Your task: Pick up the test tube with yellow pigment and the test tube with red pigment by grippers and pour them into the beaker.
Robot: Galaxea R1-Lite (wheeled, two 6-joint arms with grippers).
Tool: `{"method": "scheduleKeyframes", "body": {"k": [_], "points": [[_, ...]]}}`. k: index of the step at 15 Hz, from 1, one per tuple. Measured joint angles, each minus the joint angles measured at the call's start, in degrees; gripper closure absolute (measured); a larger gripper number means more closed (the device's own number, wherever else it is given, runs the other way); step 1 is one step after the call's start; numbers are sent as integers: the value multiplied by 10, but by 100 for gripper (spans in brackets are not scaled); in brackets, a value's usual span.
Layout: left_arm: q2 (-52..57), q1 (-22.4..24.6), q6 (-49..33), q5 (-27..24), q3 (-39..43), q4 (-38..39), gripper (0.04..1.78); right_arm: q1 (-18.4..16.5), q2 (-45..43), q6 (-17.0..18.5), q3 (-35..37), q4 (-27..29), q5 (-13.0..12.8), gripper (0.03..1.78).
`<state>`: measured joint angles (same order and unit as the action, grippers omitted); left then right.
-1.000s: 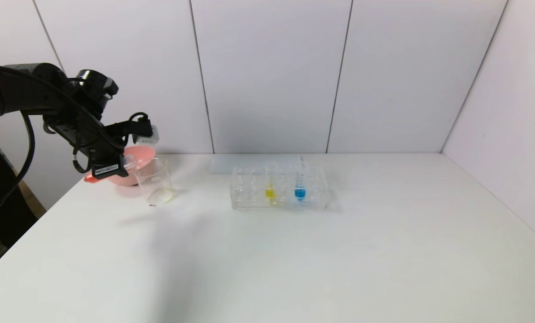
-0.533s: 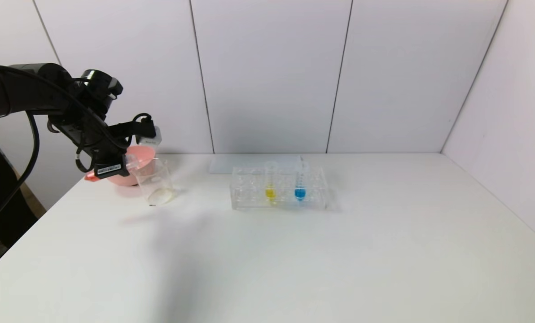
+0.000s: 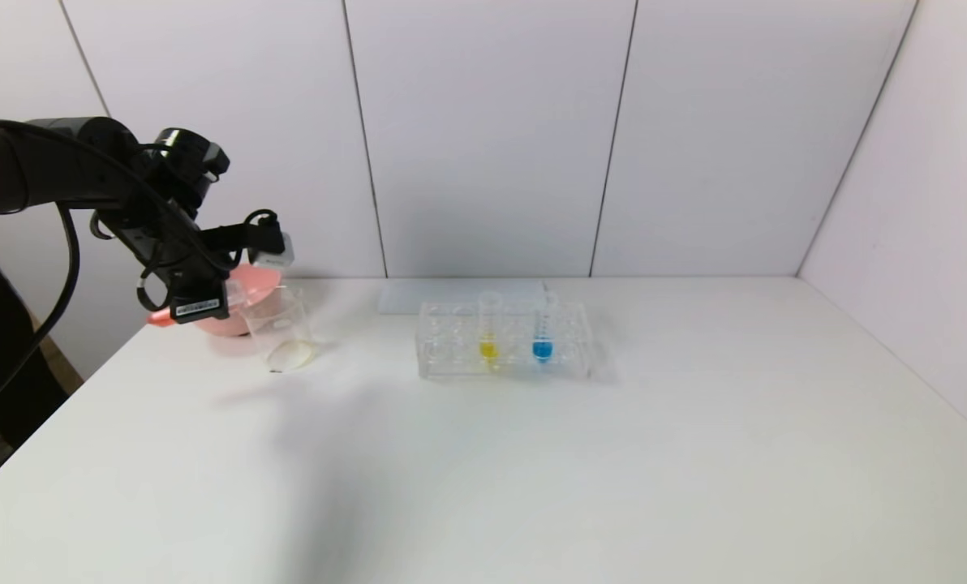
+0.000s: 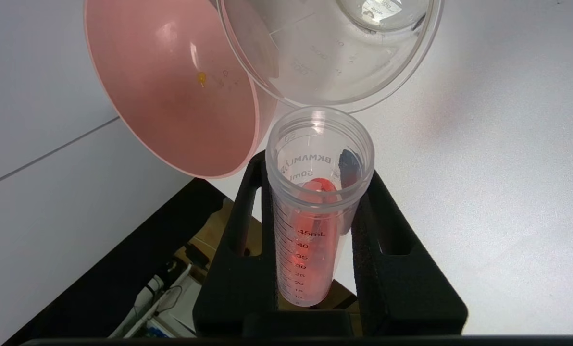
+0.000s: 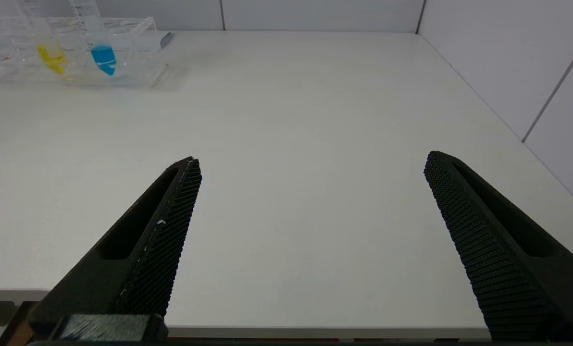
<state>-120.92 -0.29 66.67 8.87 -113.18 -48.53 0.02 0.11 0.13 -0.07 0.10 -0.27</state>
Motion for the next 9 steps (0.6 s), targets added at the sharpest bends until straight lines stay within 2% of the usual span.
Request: {"method": "scheduleKeyframes", "body": {"k": [6, 9], "points": [[-3, -3, 6, 3, 0, -1, 137, 0, 0, 0, 0, 0, 0, 11], [-4, -4, 7, 28, 0, -1, 137, 0, 0, 0, 0, 0, 0, 11]]}}
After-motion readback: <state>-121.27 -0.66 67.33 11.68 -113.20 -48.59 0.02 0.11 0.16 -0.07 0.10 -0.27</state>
